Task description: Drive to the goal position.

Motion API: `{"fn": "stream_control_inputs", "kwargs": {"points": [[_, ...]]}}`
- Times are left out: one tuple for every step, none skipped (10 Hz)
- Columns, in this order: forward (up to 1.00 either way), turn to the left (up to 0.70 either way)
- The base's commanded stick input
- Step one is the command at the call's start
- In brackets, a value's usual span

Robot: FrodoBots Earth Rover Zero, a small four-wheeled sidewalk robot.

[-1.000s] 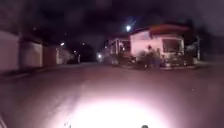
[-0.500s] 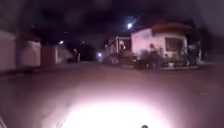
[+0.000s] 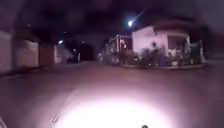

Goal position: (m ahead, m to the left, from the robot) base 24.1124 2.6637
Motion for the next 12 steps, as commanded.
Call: {"fn": "stream_control_inputs", "kwargs": {"points": [[0.7,0.0],[0.7,0.0],[0.7,0.0],[0.7,0.0],[0.7,0.0],[0.7,0.0],[0.7,0.0],[0.7,0.0],[0.7,0.0],[0.7,0.0],[0.7,0.0],[0.7,0.0]]}}
